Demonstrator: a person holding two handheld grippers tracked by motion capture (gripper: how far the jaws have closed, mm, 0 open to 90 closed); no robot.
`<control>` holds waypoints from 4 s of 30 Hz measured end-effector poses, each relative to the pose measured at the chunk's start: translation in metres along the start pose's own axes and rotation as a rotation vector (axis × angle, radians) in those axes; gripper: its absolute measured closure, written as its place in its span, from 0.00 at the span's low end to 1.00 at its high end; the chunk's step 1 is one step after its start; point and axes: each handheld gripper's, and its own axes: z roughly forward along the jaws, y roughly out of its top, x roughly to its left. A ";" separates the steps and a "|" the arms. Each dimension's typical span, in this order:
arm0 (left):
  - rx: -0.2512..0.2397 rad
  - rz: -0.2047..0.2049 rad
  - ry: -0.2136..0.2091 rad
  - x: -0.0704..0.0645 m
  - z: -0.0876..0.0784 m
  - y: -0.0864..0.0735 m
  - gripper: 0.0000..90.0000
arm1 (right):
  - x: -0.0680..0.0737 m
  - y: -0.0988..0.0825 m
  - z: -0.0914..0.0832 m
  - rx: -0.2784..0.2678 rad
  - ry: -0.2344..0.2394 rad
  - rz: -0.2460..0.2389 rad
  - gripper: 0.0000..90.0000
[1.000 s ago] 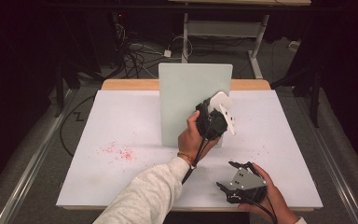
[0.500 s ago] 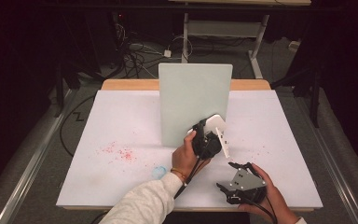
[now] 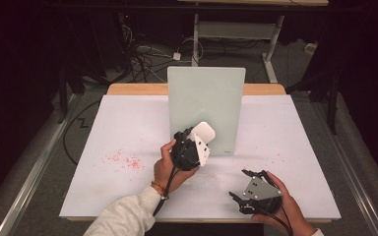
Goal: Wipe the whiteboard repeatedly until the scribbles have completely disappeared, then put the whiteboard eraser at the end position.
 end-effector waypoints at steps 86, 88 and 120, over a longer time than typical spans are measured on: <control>0.197 0.394 -0.680 -0.014 -0.020 -0.024 0.32 | -0.013 -0.007 -0.004 -0.007 -0.059 0.049 0.27; 0.207 0.414 -0.691 -0.017 -0.017 -0.021 0.32 | -0.013 -0.008 -0.004 -0.005 -0.058 0.045 0.27; -0.050 0.199 -0.550 -0.005 -0.033 -0.021 0.25 | -0.008 -0.008 -0.010 -0.017 -0.060 0.038 0.27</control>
